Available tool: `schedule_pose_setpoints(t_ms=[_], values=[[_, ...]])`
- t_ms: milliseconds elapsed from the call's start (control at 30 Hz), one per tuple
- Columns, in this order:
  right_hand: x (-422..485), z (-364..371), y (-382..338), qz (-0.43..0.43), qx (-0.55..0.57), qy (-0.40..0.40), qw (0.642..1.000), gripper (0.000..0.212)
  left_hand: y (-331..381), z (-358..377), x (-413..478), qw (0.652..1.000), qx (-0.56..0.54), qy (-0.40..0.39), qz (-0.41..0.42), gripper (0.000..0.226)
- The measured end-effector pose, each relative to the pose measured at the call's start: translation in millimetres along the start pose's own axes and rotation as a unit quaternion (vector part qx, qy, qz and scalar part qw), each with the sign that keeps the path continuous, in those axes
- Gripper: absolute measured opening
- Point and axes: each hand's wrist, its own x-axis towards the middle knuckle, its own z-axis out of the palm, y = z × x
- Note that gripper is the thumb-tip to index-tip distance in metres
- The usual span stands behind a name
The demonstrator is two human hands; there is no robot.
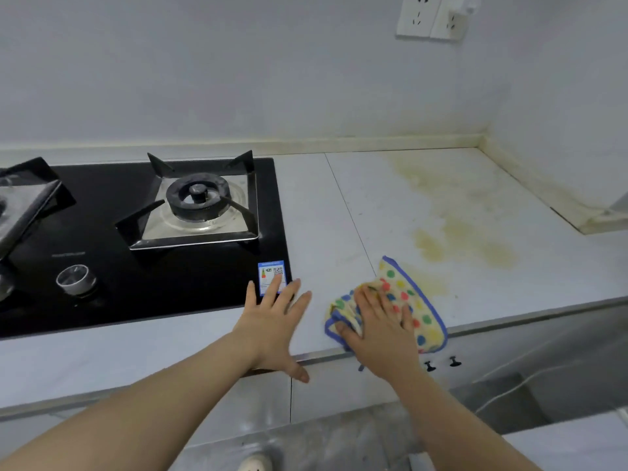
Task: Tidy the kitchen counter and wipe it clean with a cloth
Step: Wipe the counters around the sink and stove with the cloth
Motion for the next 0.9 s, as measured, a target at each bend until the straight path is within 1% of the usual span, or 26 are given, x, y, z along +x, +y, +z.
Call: schedule_pose_setpoints(t_ms=[67,133,167,200,233,267,300,333,400,433,467,500,533,600,633,667,700,800,900], values=[[5.2,-11.7,3.1,0.035,0.017,-0.048,0.998,0.076,1.5,-7.5,9.3,0.999,-0.030,-0.013,0.021,0.128],[7.2,-17.1,-2.6,0.037,0.053,-0.068,0.996,0.073,1.3,-17.5,23.0,0.998,-0.053,-0.018,0.036,0.126],[8.4,-20.6,-4.9,0.043,0.075,-0.039,0.995,0.069,1.0,-23.0,31.8,0.997,-0.051,-0.017,0.049,0.126],[9.5,-20.8,-5.5,0.057,0.083,0.017,0.995,0.067,1.5,-27.4,38.7,0.997,-0.048,-0.018,0.059,0.126],[11.3,-19.6,-4.4,0.090,0.070,0.079,0.990,0.069,2.9,-31.7,45.2,0.996,-0.048,-0.021,0.068,0.126],[12.4,-16.7,-3.1,0.131,0.040,0.118,0.984,0.069,4.9,-35.1,51.9,0.996,-0.046,-0.024,0.078,0.126],[14.7,-13.7,-6.0,0.157,0.024,0.128,0.979,0.068,7.2,-38.4,60.5,0.995,-0.036,-0.029,0.091,0.127],[16.6,-8.9,-11.7,0.167,0.032,0.109,0.979,0.067,9.9,-40.4,67.3,0.994,-0.024,-0.032,0.101,0.127],[19.5,3.8,-21.8,0.173,0.032,0.063,0.982,0.073,14.8,-43.5,80.9,0.992,-0.003,-0.043,0.123,0.126],[19.3,8.2,-22.7,0.181,0.032,0.040,0.982,0.072,16.6,-44.1,85.3,0.990,0.001,-0.048,0.133,0.126],[18.7,7.6,-19.3,0.191,0.035,0.030,0.980,0.072,18.4,-45.0,89.1,0.988,0.005,-0.052,0.144,0.125],[19.3,5.6,-10.0,0.195,0.036,0.034,0.980,0.074,20.3,-46.4,94.0,0.986,0.010,-0.055,0.157,0.126],[19.8,3.5,4.8,0.213,0.044,0.041,0.975,0.070,22.1,-48.8,96.4,0.985,0.013,-0.055,0.166,0.128],[18.3,-7.3,32.6,0.294,0.053,0.055,0.953,0.060,26.9,-55.6,100.4,0.984,0.009,-0.050,0.171,0.130],[19.4,-13.7,39.5,0.331,0.056,0.057,0.940,0.062,28.6,-60.2,106.4,0.984,0.003,-0.048,0.172,0.130],[20.6,-15.4,39.4,0.347,0.052,0.055,0.935,0.067,30.9,-63.9,109.7,0.985,-0.004,-0.046,0.165,0.130],[23.2,-16.4,32.3,0.351,0.045,0.048,0.934,0.071,33.0,-66.4,115.7,0.985,-0.004,-0.048,0.164,0.129],[25.4,-4.5,8.3,0.324,0.035,0.029,0.945,0.079,38.6,-67.5,126.7,0.984,0.013,-0.067,0.167,0.130],[28.2,-12.2,35.8,0.325,0.044,0.025,0.944,0.073,41.0,-69.7,135.0,0.981,0.027,-0.073,0.176,0.133]])
